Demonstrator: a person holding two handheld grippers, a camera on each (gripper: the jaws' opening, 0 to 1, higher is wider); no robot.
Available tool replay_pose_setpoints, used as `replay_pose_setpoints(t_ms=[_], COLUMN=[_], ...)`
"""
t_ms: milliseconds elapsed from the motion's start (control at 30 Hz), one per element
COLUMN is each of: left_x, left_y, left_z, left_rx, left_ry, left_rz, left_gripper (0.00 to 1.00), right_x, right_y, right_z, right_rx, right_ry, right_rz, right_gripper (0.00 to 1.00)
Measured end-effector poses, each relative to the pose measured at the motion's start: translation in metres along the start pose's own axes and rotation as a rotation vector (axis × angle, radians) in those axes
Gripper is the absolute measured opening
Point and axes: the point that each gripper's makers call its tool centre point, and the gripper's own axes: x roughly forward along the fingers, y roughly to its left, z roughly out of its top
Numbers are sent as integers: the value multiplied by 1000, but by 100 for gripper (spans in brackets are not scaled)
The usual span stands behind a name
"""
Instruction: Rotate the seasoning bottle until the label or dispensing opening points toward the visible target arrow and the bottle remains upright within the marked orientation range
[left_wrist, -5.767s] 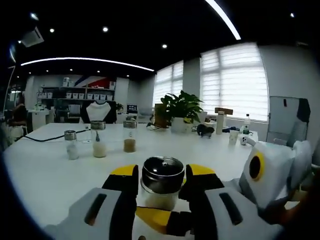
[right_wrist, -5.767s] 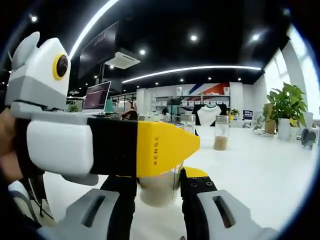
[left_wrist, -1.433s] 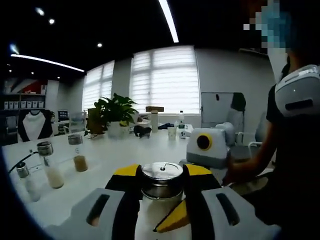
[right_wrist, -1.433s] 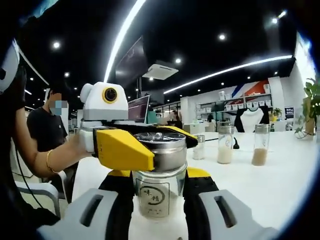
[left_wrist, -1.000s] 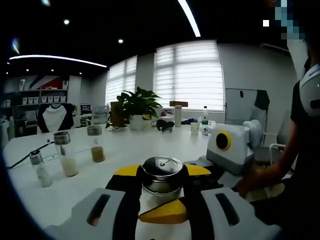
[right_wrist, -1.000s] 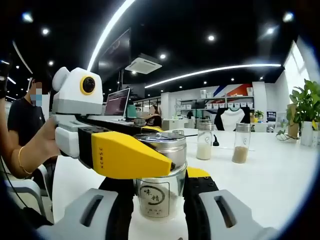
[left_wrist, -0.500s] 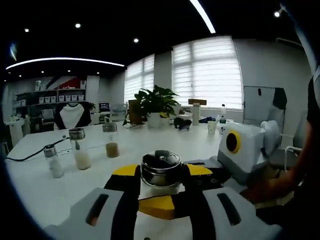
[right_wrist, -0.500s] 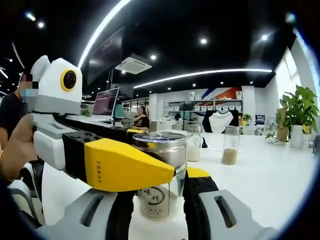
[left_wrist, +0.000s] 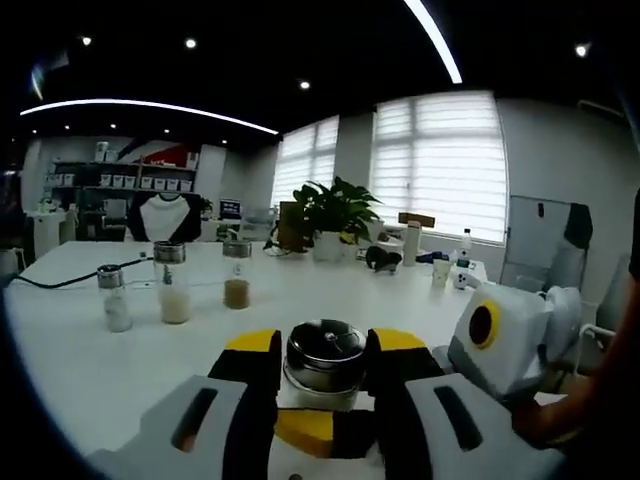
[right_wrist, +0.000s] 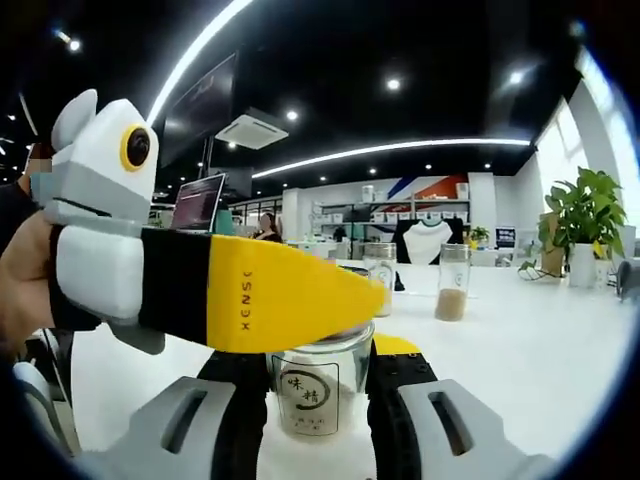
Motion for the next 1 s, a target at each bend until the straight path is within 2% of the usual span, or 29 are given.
replay_pose_setpoints(t_ms=[167,400,567,700,867,1000], left_x=[0,-3,-3,-2,-2,-4], left_y=[3,6,5,0,1,3], left_z=[-2,-4,-5,-4,-3,-4], left_rx=[-38,10,80,96,127,114], left_ry=[-19,-15,1,-5,5,8], left_rz=[46,127,166,166,132,115], left_gripper=[37,36,35,34,34,34], right_x=[1,3,3,2,2,3], right_y=[0,1,4,4,4,6], right_z=[0,-3,-2,-1,-1,-2], right_rx=[15,10,10,11,0,-5], right_ry=[-10,0,-4,-4,4,12], right_rz=[-13,-14,-6,-1,10,32], right_gripper=[35,35,35,35,35,35])
